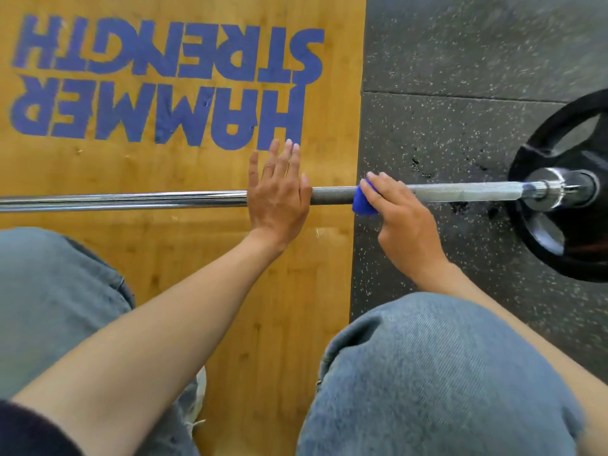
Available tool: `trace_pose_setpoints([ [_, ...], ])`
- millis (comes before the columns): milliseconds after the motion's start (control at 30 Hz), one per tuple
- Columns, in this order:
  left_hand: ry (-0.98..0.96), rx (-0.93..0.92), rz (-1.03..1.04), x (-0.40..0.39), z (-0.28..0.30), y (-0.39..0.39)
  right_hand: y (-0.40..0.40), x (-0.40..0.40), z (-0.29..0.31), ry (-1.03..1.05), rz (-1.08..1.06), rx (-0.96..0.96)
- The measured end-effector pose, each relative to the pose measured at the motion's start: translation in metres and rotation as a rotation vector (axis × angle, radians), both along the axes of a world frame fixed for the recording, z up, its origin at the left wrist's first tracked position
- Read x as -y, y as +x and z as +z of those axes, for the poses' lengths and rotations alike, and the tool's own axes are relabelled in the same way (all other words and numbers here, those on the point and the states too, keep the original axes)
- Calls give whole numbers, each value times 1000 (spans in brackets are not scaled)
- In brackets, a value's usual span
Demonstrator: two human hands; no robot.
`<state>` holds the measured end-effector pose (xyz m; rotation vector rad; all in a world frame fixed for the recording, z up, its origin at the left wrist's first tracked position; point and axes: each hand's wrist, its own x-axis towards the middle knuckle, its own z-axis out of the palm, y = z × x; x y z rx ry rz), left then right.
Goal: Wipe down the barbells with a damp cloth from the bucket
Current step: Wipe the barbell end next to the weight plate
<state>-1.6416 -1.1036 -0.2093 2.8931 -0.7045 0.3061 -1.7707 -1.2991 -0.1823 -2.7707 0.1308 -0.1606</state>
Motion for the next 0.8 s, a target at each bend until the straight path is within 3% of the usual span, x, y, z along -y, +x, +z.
trace_pose_setpoints([
  [133,-5,-31,33,-4,1,-8,-13,0,-3,31,-167,63],
  [333,-31,26,32,-6,-3,-20,3,-35,2,17,126,11],
  [500,-42,18,29,-12,-3,-32,-24,-2,8,65,-147,-23],
  [667,-55,86,7,-16,-8,-38,1,-69,4,71,181,17],
  [800,-56,66,4,-18,-7,-39,-27,-29,2,32,63,-10],
])
